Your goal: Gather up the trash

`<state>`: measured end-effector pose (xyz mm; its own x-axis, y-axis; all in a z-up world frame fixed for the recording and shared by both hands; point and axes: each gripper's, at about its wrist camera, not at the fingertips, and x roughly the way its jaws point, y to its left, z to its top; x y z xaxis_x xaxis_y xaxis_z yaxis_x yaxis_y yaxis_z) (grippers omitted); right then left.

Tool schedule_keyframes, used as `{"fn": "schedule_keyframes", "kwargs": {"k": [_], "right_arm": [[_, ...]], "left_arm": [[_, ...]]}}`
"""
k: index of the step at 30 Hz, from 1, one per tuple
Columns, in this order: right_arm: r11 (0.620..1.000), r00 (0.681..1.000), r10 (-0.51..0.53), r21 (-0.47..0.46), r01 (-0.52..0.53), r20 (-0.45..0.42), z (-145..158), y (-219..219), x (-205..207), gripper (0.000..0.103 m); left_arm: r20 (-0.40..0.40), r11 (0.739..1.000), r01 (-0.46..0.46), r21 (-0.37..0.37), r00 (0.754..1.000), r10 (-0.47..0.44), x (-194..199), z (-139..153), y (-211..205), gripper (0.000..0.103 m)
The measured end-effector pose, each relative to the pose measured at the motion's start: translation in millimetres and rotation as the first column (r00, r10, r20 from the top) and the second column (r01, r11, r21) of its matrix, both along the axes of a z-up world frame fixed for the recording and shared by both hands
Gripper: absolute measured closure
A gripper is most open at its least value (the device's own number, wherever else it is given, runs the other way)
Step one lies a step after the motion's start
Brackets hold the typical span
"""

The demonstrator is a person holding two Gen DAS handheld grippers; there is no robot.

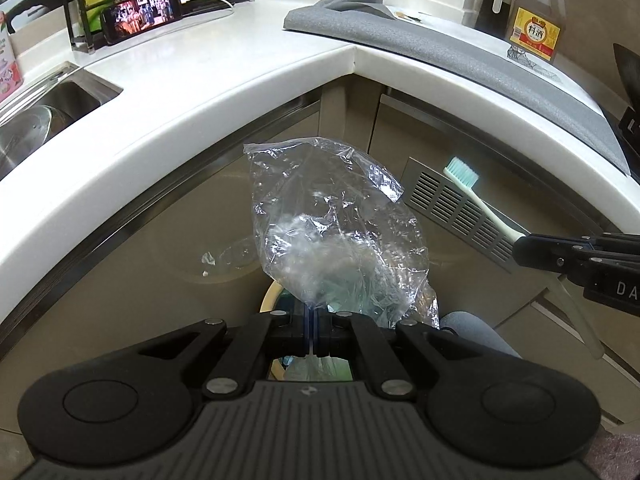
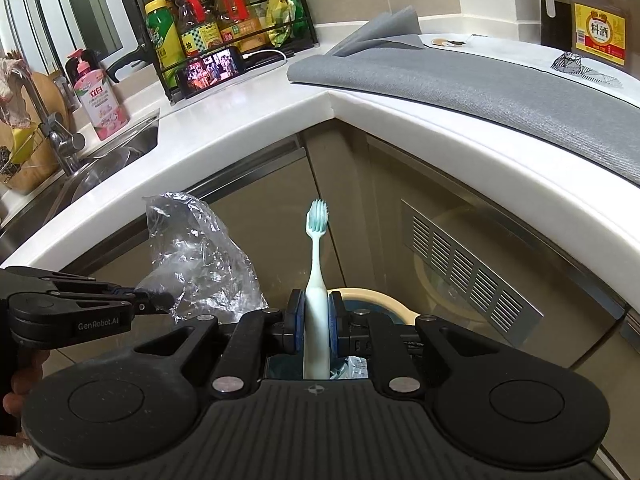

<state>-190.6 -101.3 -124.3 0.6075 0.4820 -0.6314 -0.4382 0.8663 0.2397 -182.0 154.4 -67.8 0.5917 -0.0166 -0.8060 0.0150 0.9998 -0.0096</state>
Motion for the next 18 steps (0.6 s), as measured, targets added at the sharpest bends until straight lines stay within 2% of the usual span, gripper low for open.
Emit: {"fn": "schedule_keyframes", "kwargs": {"k": [18], "right_arm": [[1.0,1.0,0.007,-0.011,-0.007,-0.007,-1.3,2.3,1.0,0.089]], "left_arm": [[0.001,1.0,0.0,0.005,1.0,0.0,-1.5,0.1,-2.6,0.102]]}}
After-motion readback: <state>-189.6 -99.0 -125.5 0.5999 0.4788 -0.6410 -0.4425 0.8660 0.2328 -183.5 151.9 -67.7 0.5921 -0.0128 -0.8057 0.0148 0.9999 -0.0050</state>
